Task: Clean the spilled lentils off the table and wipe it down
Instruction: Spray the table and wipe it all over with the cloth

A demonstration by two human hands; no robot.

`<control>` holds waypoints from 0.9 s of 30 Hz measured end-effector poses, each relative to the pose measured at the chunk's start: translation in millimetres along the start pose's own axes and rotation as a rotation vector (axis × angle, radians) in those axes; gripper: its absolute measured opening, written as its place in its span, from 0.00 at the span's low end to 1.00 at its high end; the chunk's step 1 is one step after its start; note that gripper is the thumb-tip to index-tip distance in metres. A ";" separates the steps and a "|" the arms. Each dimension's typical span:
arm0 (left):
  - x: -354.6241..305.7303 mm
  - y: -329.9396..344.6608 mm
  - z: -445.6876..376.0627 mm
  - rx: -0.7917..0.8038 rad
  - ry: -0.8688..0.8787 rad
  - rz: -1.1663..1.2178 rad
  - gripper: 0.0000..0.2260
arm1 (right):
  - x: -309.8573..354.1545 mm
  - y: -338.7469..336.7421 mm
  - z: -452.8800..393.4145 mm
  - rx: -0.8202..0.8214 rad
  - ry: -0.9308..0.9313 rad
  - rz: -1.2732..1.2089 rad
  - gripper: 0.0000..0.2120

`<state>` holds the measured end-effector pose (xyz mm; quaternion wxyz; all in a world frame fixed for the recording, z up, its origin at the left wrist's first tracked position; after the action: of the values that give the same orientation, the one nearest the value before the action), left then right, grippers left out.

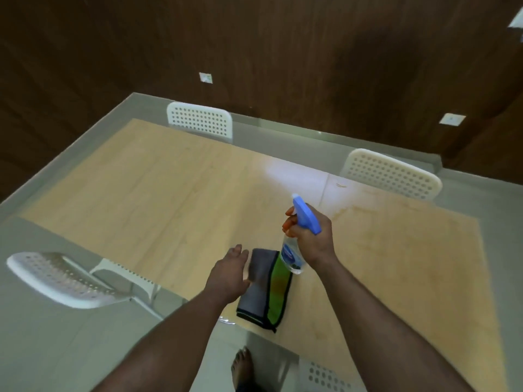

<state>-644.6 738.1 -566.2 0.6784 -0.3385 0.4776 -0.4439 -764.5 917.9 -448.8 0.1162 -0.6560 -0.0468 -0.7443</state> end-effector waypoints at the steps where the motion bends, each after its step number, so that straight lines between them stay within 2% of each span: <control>1: 16.0 -1.6 -2.4 0.000 -0.019 0.005 0.39 | 1.9 17.8 -10.9 0.019 -0.008 0.001 0.13; 9: 88.8 -11.2 -17.5 -0.006 -0.119 0.015 0.45 | 14.4 115.3 -66.8 0.088 -0.061 -0.008 0.12; 16: 113.8 -9.6 -26.1 0.001 -0.131 0.011 0.46 | 13.2 175.1 -91.1 0.145 -0.068 0.019 0.12; 23: 115.2 -4.8 -29.0 -0.001 -0.134 -0.015 0.47 | 11.5 184.2 -94.8 0.142 -0.091 0.107 0.14; 27: 111.8 -5.1 -27.4 0.001 -0.129 -0.023 0.44 | 6.8 182.5 -92.2 0.183 -0.057 0.223 0.24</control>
<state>-655.3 631.7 -609.1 0.7028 -0.3716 0.4289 -0.4290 -811.6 719.9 -469.6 0.2561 -0.6647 -0.0446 -0.7004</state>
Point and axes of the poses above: each hand's wrist, its own z-axis away from the middle knuckle, its own y-axis out of the palm, x = y × z, the point moved 10 cm from there along -z, towards the middle knuckle, and after that the axes turned 8 degrees about y, right-handed, at the moved point
